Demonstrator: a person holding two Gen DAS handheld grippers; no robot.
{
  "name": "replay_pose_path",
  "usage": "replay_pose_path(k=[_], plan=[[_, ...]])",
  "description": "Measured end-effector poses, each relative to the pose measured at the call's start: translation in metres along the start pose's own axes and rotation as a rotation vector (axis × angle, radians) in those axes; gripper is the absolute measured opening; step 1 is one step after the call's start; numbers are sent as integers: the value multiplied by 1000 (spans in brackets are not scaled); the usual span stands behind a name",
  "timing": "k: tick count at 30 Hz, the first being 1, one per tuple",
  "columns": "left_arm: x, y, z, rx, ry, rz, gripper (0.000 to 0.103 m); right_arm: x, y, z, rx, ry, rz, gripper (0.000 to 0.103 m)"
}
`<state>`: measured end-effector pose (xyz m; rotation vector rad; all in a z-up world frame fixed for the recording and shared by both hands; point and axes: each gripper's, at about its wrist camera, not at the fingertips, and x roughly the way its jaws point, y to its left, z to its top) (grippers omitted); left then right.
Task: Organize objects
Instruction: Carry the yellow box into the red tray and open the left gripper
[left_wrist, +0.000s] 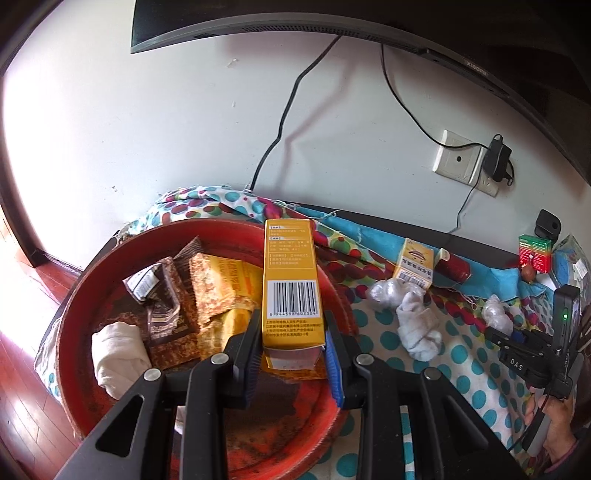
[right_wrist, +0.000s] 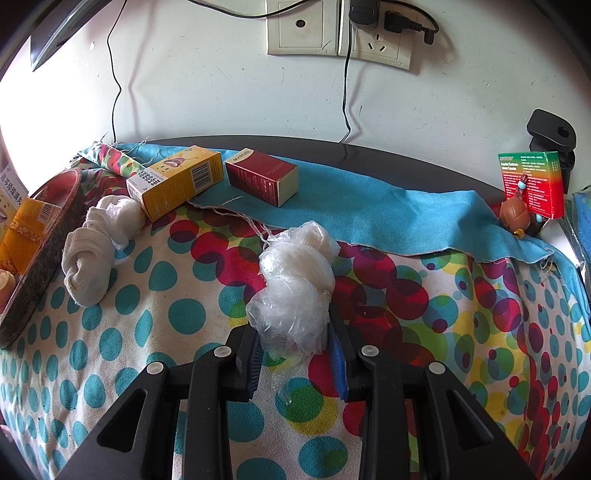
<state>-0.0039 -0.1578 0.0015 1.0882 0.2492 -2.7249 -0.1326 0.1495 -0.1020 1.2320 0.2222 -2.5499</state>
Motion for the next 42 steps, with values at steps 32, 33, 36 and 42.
replay_pose_path(k=[32, 33, 36, 42], plan=[[8, 86, -14, -151, 60, 170, 30, 1, 1, 0, -5, 1, -5, 29], [10, 87, -15, -152, 67, 175, 30, 1, 1, 0, -6, 1, -6, 29], [10, 92, -16, -166, 70, 180, 30, 1, 2, 0, -11, 0, -12, 29], [10, 99, -17, -203, 78, 171, 30, 1, 3, -1, -13, 0, -17, 30]])
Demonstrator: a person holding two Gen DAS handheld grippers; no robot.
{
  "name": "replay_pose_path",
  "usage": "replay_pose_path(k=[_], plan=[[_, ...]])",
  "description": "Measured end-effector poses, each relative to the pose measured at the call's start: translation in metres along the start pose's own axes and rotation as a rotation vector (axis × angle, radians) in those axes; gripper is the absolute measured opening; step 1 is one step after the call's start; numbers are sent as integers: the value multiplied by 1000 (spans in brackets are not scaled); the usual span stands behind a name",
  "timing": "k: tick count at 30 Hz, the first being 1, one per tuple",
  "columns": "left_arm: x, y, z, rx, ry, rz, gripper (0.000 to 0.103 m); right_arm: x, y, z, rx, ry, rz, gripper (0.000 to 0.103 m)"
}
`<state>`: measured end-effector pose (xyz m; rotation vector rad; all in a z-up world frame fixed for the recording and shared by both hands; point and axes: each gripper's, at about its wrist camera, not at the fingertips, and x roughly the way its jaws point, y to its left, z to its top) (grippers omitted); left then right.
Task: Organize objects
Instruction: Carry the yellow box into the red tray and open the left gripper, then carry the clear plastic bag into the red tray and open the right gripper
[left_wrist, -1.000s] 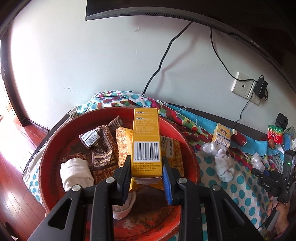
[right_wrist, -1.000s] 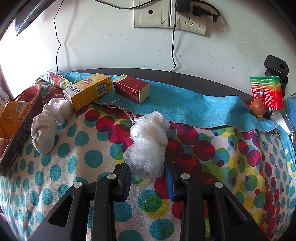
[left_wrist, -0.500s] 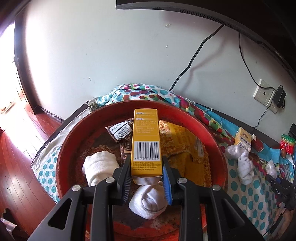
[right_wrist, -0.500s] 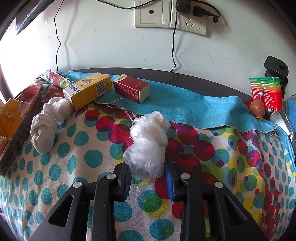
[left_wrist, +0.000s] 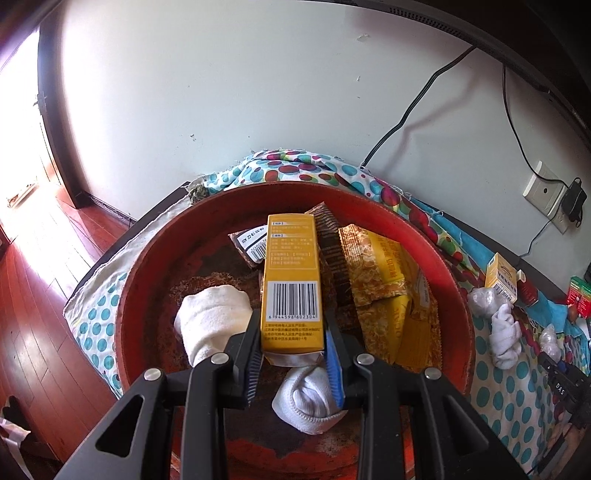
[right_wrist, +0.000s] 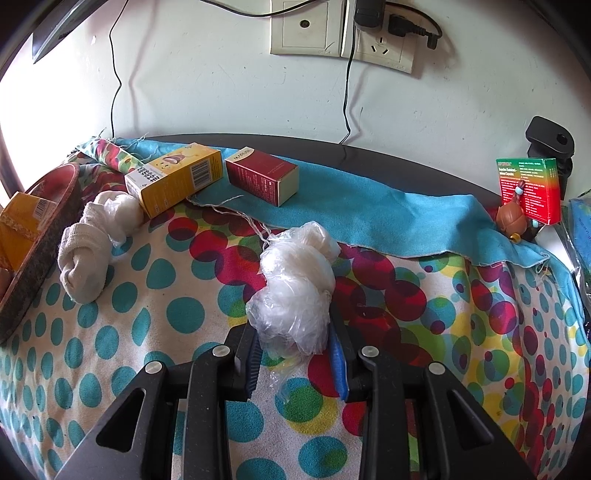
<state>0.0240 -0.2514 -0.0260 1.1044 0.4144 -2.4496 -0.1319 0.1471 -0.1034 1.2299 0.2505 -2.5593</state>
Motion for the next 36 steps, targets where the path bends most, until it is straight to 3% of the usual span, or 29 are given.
replay_pose_path(k=[5, 11, 16, 26, 30, 36], plan=[[-1, 3, 2, -6, 4, 11, 33, -1, 1, -1, -8, -2, -11, 30], [-20, 0, 7, 3, -69, -5, 42, -1, 2, -1, -13, -5, -8, 27], [-31, -16, 8, 59, -113, -15, 44, -9, 0, -1, -9, -43, 3, 25], [-30, -55, -3, 223, -98, -66, 45, -22, 8, -1, -26, -106, -28, 25], [-31, -55, -2, 238, -106, -75, 46, -31, 19, 9, 27, -105, 51, 25], [-27, -32, 4, 163, -87, -70, 46, -61, 83, 36, -84, -166, 147, 25]])
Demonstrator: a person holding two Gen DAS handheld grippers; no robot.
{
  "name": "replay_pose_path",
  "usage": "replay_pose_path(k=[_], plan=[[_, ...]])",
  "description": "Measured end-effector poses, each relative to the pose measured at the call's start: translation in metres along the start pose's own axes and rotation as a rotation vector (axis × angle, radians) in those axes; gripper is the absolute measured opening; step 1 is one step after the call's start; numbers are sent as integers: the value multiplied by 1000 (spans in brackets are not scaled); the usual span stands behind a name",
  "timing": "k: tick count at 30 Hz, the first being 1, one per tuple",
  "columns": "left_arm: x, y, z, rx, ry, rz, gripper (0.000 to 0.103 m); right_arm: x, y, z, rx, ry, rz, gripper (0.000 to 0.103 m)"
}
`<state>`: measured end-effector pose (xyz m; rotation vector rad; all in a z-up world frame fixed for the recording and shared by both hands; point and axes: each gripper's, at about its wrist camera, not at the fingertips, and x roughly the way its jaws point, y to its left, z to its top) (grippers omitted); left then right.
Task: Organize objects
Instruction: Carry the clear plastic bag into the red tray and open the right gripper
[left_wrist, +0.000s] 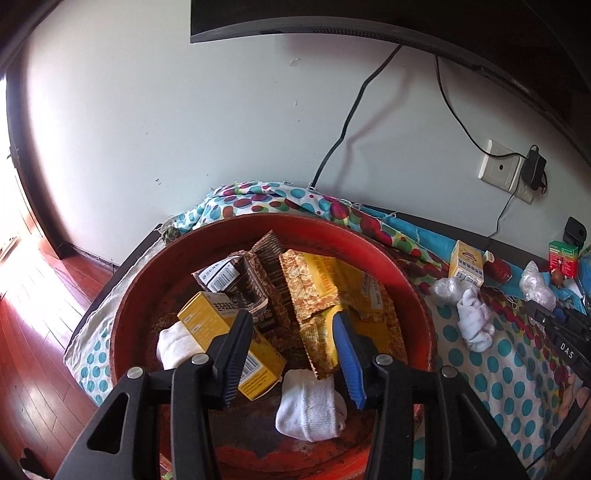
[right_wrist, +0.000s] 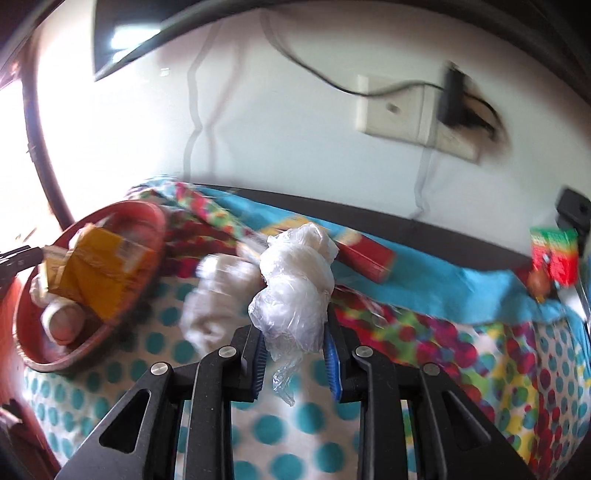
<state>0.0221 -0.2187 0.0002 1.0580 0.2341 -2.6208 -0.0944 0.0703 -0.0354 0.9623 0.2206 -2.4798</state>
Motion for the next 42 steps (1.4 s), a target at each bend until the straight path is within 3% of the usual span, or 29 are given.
replay_pose_path(k=[7, 13, 19, 39, 41, 42], plan=[[-2, 16, -1, -45, 2, -10, 46, 0, 84, 19, -98, 4, 149, 25], [-3, 21, -1, -57, 0, -17, 46, 11, 132, 24, -147, 42, 208, 25], [-2, 28, -1, -82, 4, -20, 46, 29, 166, 21, -203, 95, 200, 25], [6, 36, -3, -113, 20, -32, 46, 62, 182, 14, -219, 153, 156, 28], [6, 36, -3, -120, 22, -37, 46, 61, 183, 13, -227, 148, 159, 31], [6, 36, -3, -122, 20, -41, 46, 60, 182, 13, -227, 144, 168, 38]])
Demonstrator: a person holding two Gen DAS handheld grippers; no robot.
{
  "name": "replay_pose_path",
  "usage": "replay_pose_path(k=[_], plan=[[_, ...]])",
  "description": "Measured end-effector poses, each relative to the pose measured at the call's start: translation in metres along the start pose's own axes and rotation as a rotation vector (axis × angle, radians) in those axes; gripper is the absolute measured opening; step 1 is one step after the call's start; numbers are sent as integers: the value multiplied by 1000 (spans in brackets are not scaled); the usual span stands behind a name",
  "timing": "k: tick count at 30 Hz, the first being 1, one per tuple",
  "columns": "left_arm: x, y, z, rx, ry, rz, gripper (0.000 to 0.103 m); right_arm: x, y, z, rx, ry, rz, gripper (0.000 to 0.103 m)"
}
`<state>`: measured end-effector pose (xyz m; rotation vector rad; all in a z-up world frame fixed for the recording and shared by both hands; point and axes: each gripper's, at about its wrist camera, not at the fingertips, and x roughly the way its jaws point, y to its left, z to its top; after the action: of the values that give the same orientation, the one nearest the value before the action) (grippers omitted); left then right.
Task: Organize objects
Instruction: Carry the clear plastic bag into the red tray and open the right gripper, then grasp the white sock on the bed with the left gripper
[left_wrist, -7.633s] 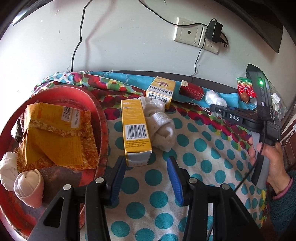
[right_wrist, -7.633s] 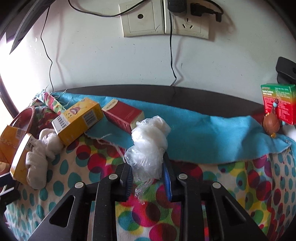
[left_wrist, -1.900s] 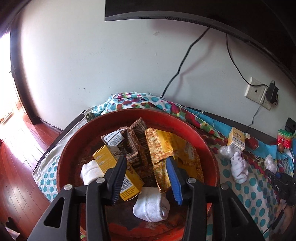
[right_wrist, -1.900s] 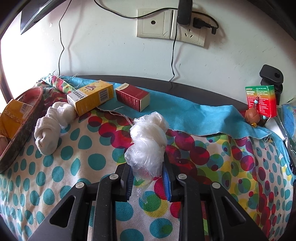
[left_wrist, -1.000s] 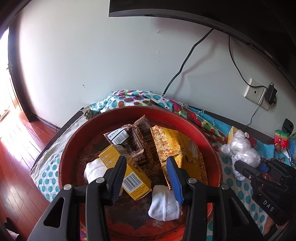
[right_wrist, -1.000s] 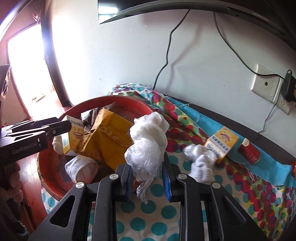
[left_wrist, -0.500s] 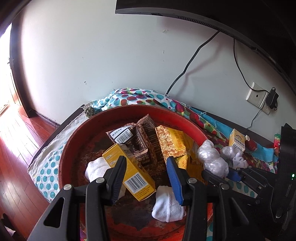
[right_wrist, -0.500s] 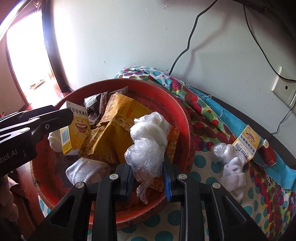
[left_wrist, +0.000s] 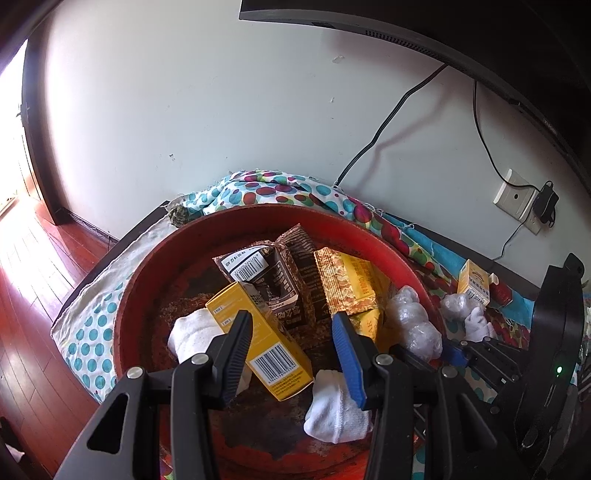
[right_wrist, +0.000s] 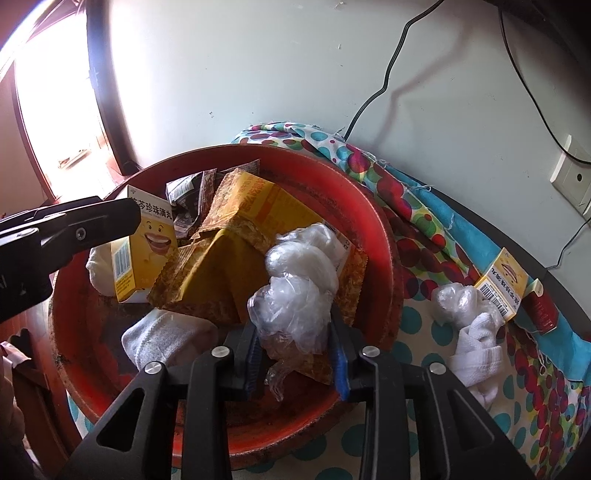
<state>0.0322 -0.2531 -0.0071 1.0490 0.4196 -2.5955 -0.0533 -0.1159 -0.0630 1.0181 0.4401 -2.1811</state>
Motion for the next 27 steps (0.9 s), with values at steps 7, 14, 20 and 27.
replay_pose_path(k=[7, 14, 20, 27], plan=[[-4, -3, 2, -13, -12, -22, 46, -43, -15, -10, 22, -135, 12, 62], [-12, -37, 0, 75, -34, -57, 46, -87, -72, -60, 33, -227, -169, 72], [-13, -101, -15, 207, -36, -106, 46, -95, -143, -104, 160, -199, -291, 73], [1, -180, -41, 344, 45, -263, 47, -95, -192, -134, 286, -178, -318, 73]])
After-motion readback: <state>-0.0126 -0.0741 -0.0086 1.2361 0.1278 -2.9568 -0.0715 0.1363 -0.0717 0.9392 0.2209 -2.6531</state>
